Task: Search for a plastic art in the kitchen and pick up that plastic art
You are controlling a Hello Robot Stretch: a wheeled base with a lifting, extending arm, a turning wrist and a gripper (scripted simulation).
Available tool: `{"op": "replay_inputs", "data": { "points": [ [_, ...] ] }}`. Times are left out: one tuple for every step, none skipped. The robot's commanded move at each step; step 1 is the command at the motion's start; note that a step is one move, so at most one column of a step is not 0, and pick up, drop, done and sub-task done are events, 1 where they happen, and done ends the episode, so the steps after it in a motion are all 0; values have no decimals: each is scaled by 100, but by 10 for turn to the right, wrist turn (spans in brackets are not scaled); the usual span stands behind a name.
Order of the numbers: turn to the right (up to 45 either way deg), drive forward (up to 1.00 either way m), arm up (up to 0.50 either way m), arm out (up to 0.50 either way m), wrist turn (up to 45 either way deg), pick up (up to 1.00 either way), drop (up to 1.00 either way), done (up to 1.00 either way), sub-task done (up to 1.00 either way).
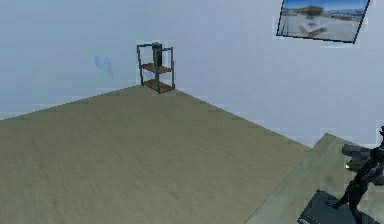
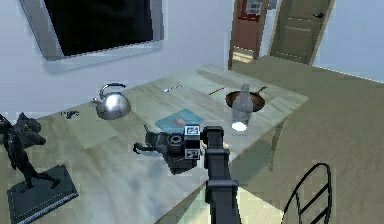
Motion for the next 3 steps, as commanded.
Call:
{"op": "replay_inputs", "data": {
  "points": [
    [0,0,0,0,0,100,0,0,0],
    [0,0,10,0,0,0,0,0,0],
    [0,0,0,0,0,0,0,100,0]
  ]
}}
